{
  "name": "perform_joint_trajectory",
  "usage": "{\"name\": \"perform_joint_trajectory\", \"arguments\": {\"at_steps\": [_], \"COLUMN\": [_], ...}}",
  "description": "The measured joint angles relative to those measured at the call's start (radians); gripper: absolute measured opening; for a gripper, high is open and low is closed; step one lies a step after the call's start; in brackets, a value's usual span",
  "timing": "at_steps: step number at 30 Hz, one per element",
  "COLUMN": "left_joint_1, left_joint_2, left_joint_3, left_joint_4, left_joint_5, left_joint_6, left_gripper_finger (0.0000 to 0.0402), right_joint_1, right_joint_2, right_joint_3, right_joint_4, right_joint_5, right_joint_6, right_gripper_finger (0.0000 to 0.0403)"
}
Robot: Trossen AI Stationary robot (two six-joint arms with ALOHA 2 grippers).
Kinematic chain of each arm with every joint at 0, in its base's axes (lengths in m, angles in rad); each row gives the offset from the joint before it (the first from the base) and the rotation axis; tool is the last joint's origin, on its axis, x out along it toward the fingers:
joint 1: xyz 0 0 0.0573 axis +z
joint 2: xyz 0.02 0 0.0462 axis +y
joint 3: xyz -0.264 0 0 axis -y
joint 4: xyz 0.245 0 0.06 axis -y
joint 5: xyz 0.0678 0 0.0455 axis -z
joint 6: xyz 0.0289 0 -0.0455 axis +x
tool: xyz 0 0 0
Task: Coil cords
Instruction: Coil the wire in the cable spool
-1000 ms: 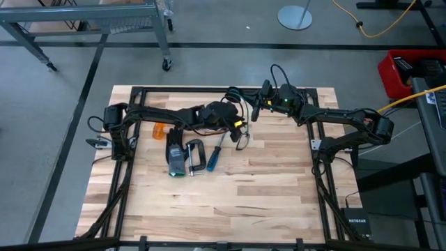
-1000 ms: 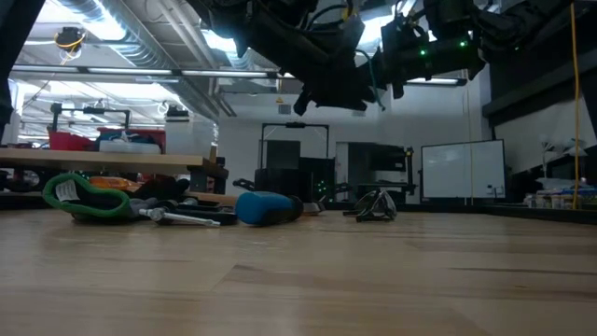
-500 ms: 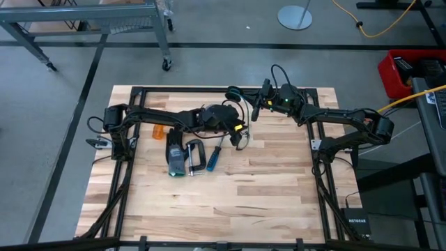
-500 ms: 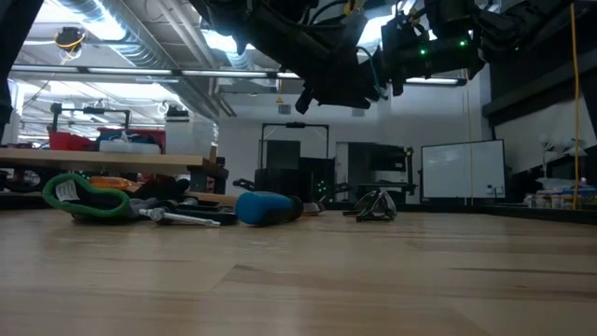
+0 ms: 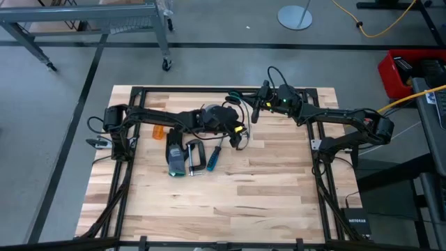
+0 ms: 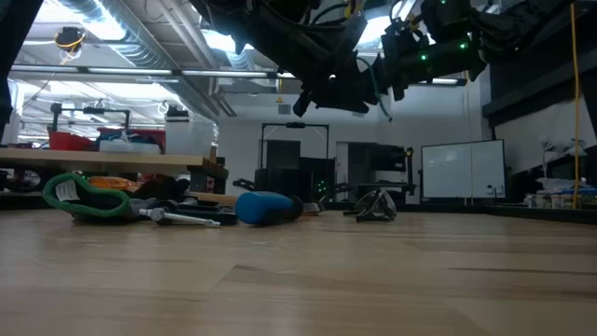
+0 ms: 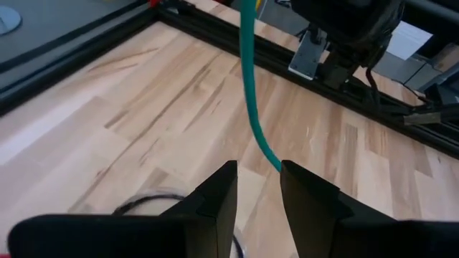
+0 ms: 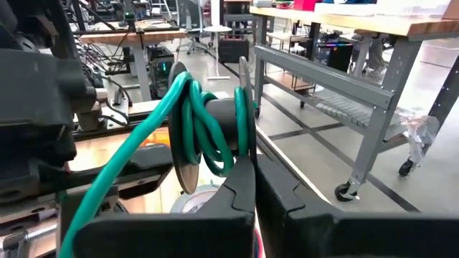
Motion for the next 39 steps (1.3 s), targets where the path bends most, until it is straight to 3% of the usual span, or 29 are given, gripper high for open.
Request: {"name": "perform_joint_trajectory", "arguments": {"at_steps": [32, 39], "left_joint_1": [0.002, 0.002], "left_joint_2": [0.001, 0.001], "left_joint_3": [0.0, 0.0], "left_joint_4": [0.088, 0.088], "left_joint_5": [0.0, 0.0], "left_joint_6": [0.021, 0.021], "left_gripper_finger": [0.01, 0.0076], "right_joint_1": [0.001, 0.001], "right_joint_2": [0.0, 0.0], "right_joint_3": [0.0, 0.0], "right_joint_4": [0.103, 0.123], "right_joint_5": [-0.01, -0.01], "right_joint_6": [0.058, 0.085], "right_gripper_finger": [0.0001, 0.0001]}}
